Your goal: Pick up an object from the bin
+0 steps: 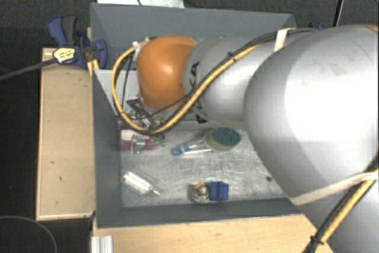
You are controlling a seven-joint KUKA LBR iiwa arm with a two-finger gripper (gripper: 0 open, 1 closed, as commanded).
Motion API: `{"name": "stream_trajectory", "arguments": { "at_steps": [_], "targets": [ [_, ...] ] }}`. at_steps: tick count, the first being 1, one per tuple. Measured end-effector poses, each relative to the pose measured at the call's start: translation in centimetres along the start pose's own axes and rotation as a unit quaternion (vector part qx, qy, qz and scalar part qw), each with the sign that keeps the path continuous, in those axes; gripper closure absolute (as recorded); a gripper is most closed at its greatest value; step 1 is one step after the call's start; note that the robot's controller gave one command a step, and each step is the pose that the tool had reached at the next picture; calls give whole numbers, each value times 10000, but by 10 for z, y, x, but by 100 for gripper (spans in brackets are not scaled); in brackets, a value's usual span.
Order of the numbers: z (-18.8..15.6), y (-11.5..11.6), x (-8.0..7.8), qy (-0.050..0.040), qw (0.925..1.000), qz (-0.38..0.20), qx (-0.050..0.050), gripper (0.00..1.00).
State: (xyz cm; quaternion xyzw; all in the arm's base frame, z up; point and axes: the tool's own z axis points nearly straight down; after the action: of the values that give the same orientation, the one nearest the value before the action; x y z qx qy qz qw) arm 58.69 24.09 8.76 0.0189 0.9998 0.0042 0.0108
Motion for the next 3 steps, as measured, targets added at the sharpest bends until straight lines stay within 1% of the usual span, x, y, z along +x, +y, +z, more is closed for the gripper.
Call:
{"name": "stream_trajectory", "arguments": {
  "at_steps": [1, 2, 3],
  "targets": [
    [-16, -4, 3, 87, 9997, 245, 34, 100],
    [-15, -4, 3, 94, 9996, 274, 36, 100],
    [0, -2, 5, 62, 9948, 1019, 31, 100]
  ]
}}
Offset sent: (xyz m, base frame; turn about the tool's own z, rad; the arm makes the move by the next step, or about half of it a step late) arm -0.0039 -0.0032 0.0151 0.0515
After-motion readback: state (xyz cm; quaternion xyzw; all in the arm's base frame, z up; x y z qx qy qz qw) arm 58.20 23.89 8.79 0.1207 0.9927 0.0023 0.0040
